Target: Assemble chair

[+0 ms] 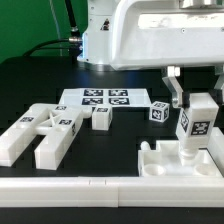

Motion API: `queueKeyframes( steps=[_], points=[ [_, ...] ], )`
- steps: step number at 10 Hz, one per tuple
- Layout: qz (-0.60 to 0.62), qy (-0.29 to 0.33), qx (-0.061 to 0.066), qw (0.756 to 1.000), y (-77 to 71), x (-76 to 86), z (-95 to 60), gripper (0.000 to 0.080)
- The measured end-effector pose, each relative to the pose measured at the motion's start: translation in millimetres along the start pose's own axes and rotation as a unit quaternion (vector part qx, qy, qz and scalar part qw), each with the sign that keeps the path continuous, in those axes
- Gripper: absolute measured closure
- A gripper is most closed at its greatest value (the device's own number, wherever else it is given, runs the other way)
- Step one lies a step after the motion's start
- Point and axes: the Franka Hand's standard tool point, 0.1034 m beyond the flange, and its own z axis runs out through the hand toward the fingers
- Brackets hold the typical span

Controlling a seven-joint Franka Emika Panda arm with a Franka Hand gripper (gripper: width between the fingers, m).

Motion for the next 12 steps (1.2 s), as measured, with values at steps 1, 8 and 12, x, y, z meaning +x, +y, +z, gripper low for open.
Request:
queueKeyframes(
  steps=[1,8,12],
  points=[
    [0.007,-0.004,0.002,1.000,-6.4,-4.4,3.2,0.0509],
    [0.006,0.017,0.003,1.000,-17.5,-8.9,10.3,0.0509],
    [0.003,0.017,0.003,1.000,-20.9,-7.1,16.4,0.0509]
  ],
)
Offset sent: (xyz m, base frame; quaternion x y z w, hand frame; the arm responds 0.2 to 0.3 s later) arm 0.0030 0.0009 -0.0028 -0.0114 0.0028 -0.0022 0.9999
